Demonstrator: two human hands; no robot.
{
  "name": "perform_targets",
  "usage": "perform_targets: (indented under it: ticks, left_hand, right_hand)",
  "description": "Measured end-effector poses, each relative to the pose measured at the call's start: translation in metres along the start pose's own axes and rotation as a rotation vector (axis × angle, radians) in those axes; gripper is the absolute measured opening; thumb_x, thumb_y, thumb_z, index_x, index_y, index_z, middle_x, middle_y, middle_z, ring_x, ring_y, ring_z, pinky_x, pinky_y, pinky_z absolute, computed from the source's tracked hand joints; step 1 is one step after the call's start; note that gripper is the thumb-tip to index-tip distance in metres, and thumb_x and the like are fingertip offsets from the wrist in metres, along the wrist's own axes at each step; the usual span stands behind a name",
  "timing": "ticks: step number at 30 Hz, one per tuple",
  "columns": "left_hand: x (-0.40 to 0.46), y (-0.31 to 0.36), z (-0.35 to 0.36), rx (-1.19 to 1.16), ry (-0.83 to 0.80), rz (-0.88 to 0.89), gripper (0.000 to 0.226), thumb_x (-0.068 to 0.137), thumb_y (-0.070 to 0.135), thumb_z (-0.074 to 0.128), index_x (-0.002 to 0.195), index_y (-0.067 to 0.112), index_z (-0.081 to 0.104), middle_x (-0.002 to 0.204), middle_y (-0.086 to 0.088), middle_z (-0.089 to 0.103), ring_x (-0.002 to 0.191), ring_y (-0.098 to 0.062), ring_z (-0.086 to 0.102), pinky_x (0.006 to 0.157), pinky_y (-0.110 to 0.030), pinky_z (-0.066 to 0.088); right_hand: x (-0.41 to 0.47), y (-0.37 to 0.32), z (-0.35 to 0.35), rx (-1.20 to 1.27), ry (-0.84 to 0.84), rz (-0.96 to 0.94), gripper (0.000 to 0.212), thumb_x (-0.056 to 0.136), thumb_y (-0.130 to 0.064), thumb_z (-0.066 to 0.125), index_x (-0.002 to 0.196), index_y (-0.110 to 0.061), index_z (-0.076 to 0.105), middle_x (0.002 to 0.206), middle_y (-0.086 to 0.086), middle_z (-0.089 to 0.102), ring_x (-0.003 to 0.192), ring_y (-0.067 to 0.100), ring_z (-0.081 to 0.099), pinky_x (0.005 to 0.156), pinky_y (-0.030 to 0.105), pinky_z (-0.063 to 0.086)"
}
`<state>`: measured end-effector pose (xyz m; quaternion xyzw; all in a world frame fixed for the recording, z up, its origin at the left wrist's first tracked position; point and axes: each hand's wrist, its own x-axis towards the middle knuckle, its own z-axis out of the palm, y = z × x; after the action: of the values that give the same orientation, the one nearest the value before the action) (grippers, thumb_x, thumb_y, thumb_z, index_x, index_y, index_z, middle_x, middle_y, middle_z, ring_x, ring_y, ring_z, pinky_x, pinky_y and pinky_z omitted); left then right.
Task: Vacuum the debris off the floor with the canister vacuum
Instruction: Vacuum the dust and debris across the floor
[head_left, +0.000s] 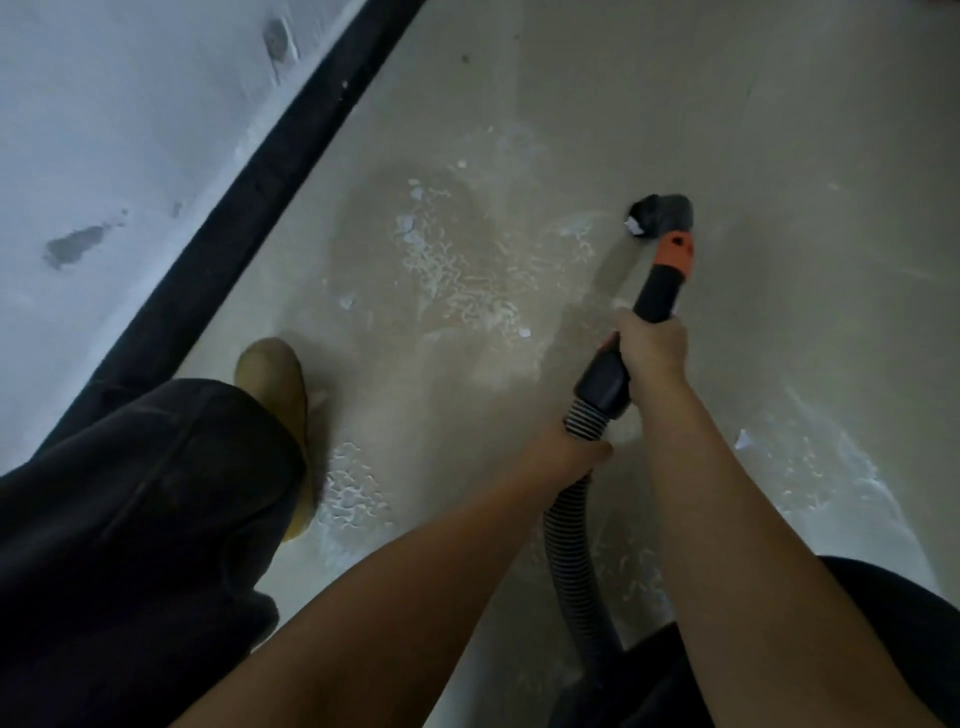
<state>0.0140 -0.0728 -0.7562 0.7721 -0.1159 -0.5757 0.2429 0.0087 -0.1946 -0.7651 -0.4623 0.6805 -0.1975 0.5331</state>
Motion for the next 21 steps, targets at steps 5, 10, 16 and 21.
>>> perform_targets:
  ticks: [5,10,16,21]
  left_hand:
    - [-0.033,-0.056,-0.025,-0.316,0.232,-0.064,0.02,0.084,0.015,0.061,0.068,0.012,0.05,0.08,-0.017,0.058,0.071,-0.024,0.056,0.071,-0.04,0.053]
    - [-0.05,-0.076,-0.029,-0.43,0.324,-0.032,0.012,0.083,0.014,0.062,0.078,0.01,0.053,0.079,-0.013,0.059,0.071,-0.024,0.057,0.065,-0.032,0.047]
    - [-0.038,-0.042,-0.033,0.032,0.069,0.161,0.012,0.085,0.02,0.061,0.081,0.015,0.051,0.076,-0.008,0.054,0.072,-0.02,0.056,0.066,-0.031,0.046]
    - [-0.023,-0.037,-0.016,0.053,-0.036,0.161,0.012,0.091,0.015,0.058,0.1,0.007,0.057,0.085,-0.01,0.055,0.076,-0.017,0.049,0.068,-0.029,0.039]
  right_hand:
    - [-0.069,-0.002,0.067,-0.282,-0.471,-0.107,0.027,0.082,-0.009,0.065,0.106,0.0,0.058,0.078,0.01,0.062,0.065,0.026,0.061,0.059,0.031,0.051]
    - [-0.106,-0.007,0.082,-0.301,-0.776,-0.059,0.015,0.085,-0.002,0.061,0.098,-0.003,0.052,0.063,0.01,0.055,0.04,0.014,0.054,0.04,0.021,0.047]
    - [-0.056,-0.003,0.008,0.073,-0.085,0.039,0.028,0.083,-0.012,0.066,0.108,-0.001,0.059,0.087,0.011,0.062,0.061,0.018,0.058,0.055,0.028,0.048]
    - [-0.048,0.004,-0.002,0.014,0.005,0.08,0.037,0.083,-0.015,0.066,0.114,0.002,0.056,0.098,0.014,0.063,0.064,0.02,0.058,0.058,0.032,0.049]
